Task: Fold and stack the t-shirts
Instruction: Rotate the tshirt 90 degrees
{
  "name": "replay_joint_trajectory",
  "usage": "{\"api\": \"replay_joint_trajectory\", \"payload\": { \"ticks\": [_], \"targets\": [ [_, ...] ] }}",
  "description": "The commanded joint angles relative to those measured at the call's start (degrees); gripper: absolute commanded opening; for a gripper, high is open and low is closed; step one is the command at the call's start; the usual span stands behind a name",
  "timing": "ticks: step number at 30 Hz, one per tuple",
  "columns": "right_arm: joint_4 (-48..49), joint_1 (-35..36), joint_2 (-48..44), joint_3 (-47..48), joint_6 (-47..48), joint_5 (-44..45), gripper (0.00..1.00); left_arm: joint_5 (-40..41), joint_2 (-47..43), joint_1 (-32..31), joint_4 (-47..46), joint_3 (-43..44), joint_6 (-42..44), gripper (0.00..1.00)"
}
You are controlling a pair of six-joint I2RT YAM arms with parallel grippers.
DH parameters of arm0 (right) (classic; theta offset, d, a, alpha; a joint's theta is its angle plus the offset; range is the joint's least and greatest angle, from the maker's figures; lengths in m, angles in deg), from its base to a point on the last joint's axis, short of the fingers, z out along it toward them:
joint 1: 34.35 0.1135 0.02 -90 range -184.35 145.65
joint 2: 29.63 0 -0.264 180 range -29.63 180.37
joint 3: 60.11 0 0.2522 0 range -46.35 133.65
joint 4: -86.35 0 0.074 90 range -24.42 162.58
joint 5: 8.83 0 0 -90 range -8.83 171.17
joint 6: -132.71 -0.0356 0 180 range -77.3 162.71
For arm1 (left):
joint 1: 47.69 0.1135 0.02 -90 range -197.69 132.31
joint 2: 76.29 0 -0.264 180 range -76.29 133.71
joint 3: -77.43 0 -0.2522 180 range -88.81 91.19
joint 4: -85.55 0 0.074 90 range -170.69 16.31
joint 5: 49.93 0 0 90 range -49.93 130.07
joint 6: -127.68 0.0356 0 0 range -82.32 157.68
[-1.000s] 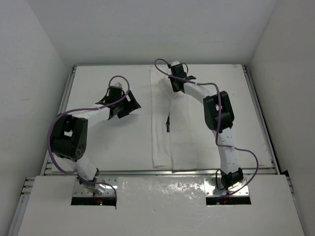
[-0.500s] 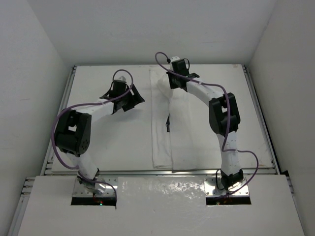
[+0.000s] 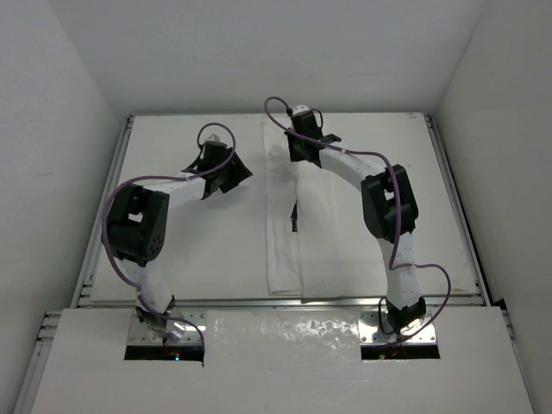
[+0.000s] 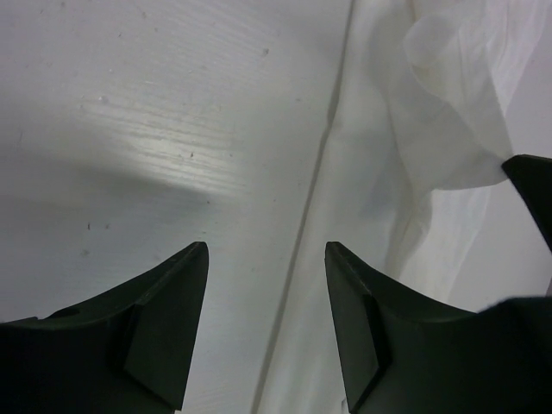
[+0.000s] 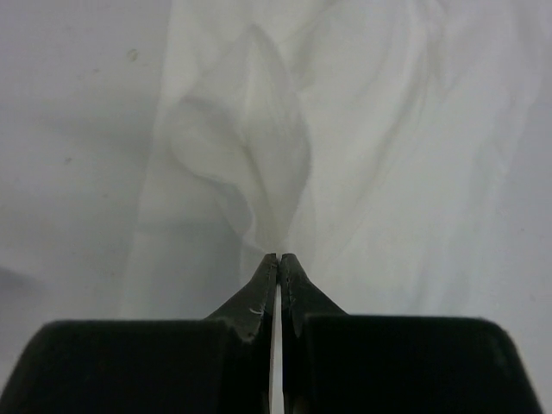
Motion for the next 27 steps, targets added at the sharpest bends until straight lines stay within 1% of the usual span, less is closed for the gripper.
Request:
{"api": "replay_joint_trajectory", "payload": {
  "ticks": [1, 2, 4, 10, 11, 12, 13, 14, 15, 16, 17, 18, 19, 20, 22, 23, 24, 25, 27],
  "targets": [
    [-2.77, -1.43, 0.37, 3.04, -3.43, 10.4, 0.0, 1.41, -3.94, -0.23, -2.23, -1.82, -0.73, 0.55],
    [-3.48, -2.04, 0.55, 3.22, -3.61, 12.5, 0.0, 1.5, -4.72, -0.23, -2.14, -2.09, -0.64, 0.55],
    [-5.94, -2.83, 1.6, 4.53, -4.4, 13.13, 0.0, 1.5, -5.26, -0.14, -2.05, -2.62, -0.03, 0.54],
    [-8.14, -5.21, 3.45, 4.8, -5.37, 11.38, 0.0, 1.32, -6.05, -0.22, -1.09, -3.23, 2.34, 0.52],
    [-8.67, -5.21, 3.71, 5.15, -5.37, 9.98, 0.03, 1.32, -6.05, -0.23, -1.17, -3.5, 2.7, 0.52],
    [-8.24, -5.3, 3.71, 4.89, -4.85, 8.58, 0.08, 1.06, -6.05, -0.14, -1.26, -3.76, 2.96, 0.51],
    [-7.45, -5.13, 3.37, 4.11, -4.5, 7.95, 0.25, 0.71, -5.96, -0.22, -1.44, -4.37, 3.22, 0.51],
    [-6.83, -4.95, 2.06, 2.53, -4.58, 6.47, 0.27, 0.44, -5.79, -0.23, -1.61, -4.64, 3.66, 0.51],
    [-3.78, -4.51, 0.74, 0.69, -4.32, 4.8, 0.36, 0.35, -5.61, -0.23, -1.61, -4.99, 3.84, 0.51],
    [-1.83, -4.25, -0.75, -1.16, -4.23, 3.83, 0.36, 0.27, -5.44, -0.23, -1.61, -4.99, 4.02, 0.51],
    [-0.25, -3.81, -3.38, -3.26, -4.14, 3.56, 0.45, 0.27, -5.35, -0.23, -1.7, -5.34, 4.37, 0.51],
    [1.07, -3.55, -4.19, -3.37, -3.79, 2.25, 0.45, -0.08, -5.17, -0.23, -1.62, -5.35, 4.54, 0.51],
    [0.65, -3.19, -4.63, -2.85, -4.14, 1.8, 0.44, -0.43, -4.65, -0.23, -1.53, -5.26, 4.81, 0.51],
    [0.56, -3.1, -4.9, -2.24, -4.23, 0.93, 0.38, -0.7, -4.38, -0.23, -1.53, -5.26, 4.98, 0.51],
    [3.27, -2.93, -4.99, -2.67, -4.4, -6.0, 0.19, -1.05, -4.12, -0.23, -1.53, -5.43, 4.98, 0.51],
    [3.8, -3.01, -3.33, -1.19, -4.49, -9.07, 0.0, -1.05, -4.12, -0.23, -1.87, -5.87, 4.98, 0.51],
    [3.03, -3.1, -1.84, 0.65, -4.84, -12.84, 0.0, -1.14, -4.03, -0.23, -2.05, -5.96, 5.07, 0.51],
    [3.02, -3.02, -0.34, 2.06, -4.84, -18.8, 0.0, -1.23, -4.03, -0.23, -2.23, -6.05, 5.07, 0.51],
    [4.24, -3.36, 4.47, 5.75, -5.1, -23.59, 0.0, -1.58, -3.76, -0.23, -2.32, -6.14, 5.16, 0.51]
  ]
}}
